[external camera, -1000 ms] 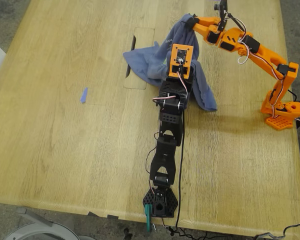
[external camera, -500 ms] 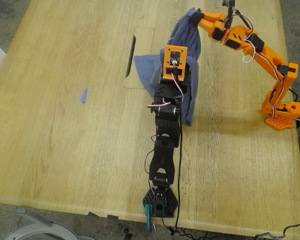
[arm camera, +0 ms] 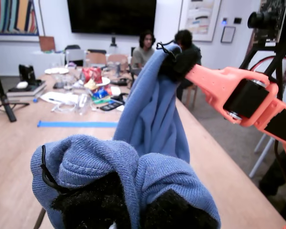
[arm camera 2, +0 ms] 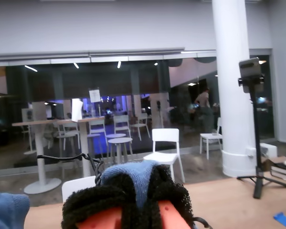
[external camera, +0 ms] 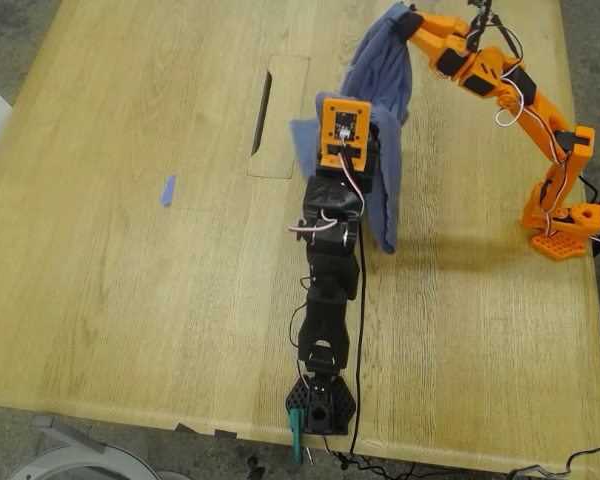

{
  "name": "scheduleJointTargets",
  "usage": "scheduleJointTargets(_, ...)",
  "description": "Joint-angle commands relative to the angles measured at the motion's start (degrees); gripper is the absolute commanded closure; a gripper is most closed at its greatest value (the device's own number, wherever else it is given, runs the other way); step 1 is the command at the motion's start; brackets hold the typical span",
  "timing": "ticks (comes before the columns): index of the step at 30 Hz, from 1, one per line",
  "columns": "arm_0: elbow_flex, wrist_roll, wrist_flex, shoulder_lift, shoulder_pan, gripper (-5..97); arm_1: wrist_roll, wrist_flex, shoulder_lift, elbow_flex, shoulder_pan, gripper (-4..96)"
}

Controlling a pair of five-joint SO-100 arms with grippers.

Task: Fold a T-shirt

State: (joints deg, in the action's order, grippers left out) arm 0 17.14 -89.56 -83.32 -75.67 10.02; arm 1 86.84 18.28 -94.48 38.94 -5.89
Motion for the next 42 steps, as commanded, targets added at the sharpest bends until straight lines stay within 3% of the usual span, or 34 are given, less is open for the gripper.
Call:
scheduleJointTargets(1,2.0,0.1,4.3,-8.3,0.0,92,0.6,-1.3,-0.9,-4.9,1.1,91.6)
scheduleJointTargets(18,2.2,-0.2,10.5,-11.3,1.3,92,1.9,-1.6,-0.9,-13.2,4.5,91.6)
scheduleJointTargets(42,2.2,-0.1,12.9,-14.9,15.4,92,8.3,2.0,-1.0,-22.7,19.2,91.6)
